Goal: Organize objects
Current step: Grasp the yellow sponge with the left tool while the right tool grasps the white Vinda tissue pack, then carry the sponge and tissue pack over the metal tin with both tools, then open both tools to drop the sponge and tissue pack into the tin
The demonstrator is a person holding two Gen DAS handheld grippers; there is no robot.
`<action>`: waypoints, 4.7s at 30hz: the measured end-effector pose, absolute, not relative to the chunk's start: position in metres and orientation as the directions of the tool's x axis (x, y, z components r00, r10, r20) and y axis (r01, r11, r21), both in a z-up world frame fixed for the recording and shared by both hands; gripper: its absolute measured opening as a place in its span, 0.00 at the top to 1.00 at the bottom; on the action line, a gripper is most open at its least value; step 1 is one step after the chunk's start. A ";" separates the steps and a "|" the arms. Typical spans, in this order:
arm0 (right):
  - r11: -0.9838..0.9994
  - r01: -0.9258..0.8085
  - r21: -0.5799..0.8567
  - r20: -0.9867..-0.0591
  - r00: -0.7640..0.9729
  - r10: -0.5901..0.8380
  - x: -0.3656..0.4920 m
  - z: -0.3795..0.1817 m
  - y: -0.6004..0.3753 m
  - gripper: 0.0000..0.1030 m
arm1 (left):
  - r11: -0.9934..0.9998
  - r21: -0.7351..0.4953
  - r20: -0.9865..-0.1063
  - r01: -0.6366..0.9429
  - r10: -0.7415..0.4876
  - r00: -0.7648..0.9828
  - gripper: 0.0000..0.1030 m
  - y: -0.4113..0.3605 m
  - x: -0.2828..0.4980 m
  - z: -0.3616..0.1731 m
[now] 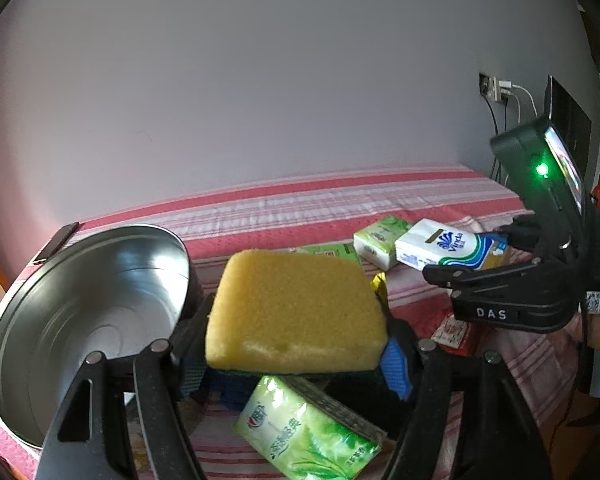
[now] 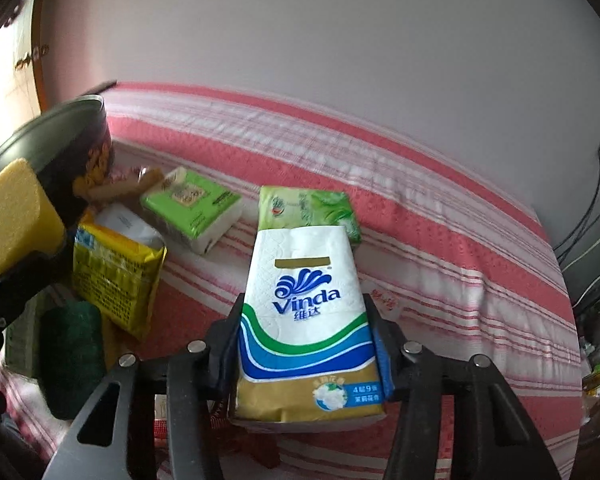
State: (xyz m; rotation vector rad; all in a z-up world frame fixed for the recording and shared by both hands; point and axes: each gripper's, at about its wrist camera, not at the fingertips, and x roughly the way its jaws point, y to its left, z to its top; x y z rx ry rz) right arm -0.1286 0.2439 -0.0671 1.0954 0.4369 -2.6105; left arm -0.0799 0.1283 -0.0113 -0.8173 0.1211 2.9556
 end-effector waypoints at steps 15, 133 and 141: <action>-0.935 0.353 -0.036 -0.549 -0.788 -0.277 -0.085 -0.040 0.244 0.47 | -0.998 0.033 -0.476 -0.045 0.024 -0.879 0.31 0.109 -0.063 0.001; -0.794 0.607 -0.019 -0.670 -0.597 -0.440 -0.173 -0.032 -0.015 0.47 | -0.939 0.075 -0.625 0.336 -0.307 -0.718 0.29 -0.130 -0.118 -0.001; -0.790 0.612 -0.022 -0.682 -0.587 -0.436 -0.175 -0.034 -0.017 0.47 | -0.938 0.087 -0.632 0.336 -0.313 -0.709 0.29 -0.130 -0.120 -0.003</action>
